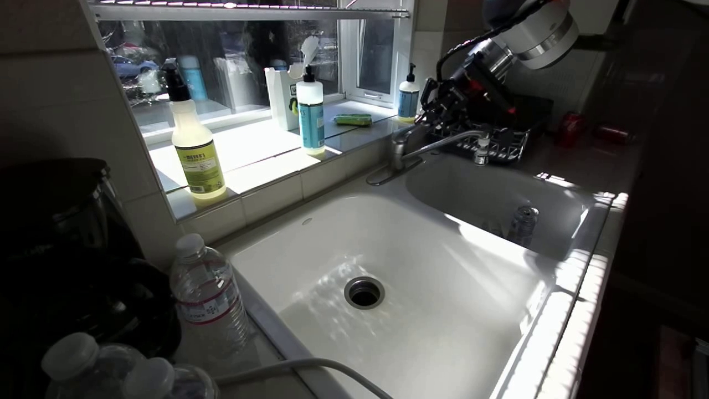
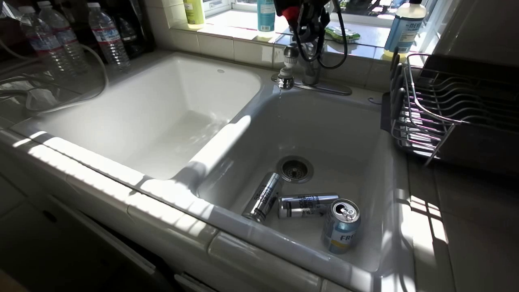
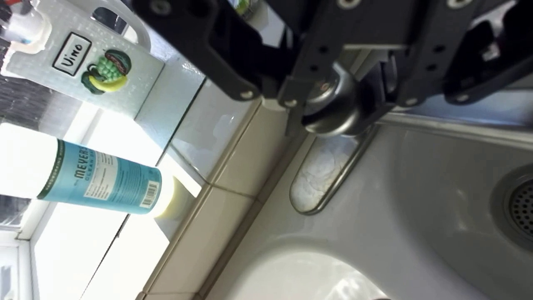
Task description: Turn the faucet to the right, then open the tap
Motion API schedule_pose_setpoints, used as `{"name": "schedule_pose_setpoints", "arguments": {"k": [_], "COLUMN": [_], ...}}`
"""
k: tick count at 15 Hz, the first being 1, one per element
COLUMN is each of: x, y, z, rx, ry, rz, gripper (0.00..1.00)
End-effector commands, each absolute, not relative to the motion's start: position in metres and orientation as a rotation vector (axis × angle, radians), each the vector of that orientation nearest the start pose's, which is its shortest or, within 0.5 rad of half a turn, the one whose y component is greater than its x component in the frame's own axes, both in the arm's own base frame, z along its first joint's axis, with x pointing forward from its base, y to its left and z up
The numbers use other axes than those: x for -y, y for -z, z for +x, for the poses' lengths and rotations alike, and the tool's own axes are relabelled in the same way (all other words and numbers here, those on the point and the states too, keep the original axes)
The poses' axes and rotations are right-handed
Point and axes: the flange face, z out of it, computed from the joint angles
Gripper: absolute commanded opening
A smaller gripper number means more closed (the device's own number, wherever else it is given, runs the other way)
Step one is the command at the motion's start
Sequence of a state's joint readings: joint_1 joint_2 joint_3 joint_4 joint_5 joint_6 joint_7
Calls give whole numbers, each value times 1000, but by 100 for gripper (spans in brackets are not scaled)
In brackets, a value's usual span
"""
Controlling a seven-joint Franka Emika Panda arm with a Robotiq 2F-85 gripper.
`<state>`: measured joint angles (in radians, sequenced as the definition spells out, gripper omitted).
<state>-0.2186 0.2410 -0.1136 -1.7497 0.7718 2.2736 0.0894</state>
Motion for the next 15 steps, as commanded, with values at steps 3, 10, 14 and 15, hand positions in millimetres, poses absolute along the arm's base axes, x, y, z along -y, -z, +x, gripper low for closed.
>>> {"name": "schedule_pose_setpoints", "arguments": {"k": [3,10,14,15], "x": [193,202,203,203], "y": [-489,-508,-521,-525], "z": [635,644,649,650], "rx": [-997,-1003,-1003,-1001], "ry": [462,518,556,568], "rz": [-2322,-2349,-2362,-2363], "gripper": [8,7,7,7]}}
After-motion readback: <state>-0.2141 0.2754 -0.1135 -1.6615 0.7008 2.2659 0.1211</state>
